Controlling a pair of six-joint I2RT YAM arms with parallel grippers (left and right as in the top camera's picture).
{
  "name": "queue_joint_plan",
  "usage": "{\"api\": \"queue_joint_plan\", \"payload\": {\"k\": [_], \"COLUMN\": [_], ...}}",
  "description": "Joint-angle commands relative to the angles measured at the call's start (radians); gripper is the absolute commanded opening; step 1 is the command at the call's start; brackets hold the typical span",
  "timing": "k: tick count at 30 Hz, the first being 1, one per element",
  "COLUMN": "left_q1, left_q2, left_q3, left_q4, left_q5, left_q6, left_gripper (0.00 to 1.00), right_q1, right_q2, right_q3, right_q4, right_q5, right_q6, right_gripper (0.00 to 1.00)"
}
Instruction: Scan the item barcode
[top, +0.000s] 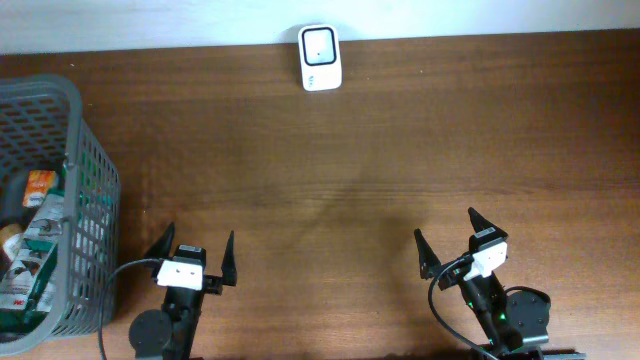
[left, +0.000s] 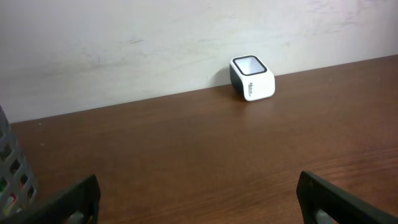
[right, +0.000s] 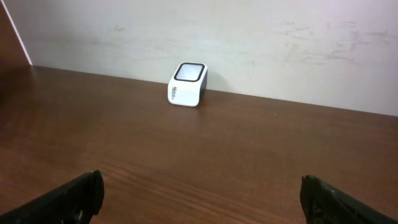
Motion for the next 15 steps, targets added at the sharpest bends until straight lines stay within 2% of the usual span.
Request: {"api": "queue_joint_plan", "payload": {"k": [1,15], "left_q1": [-0.005,-0.004], "left_q2": [-0.006,-0.006], "left_q3": [-0.003,-0.002], "left_q4": [-0.008,0.004], "left_q5": [-0.017,-0.032], "left_q6": [0.016,0.012], "left_gripper": [0.99,0.99], "right_q1": [-0.005,-0.005], "right_q2": [-0.005,-0.005], "right_q3": [0.003,0.003], "right_q4": [-0.018,-0.018], "right_q5": [0.001,0.001], "right_q6": [-0.003,-0.003], "right_gripper": [0.98,0.98]}}
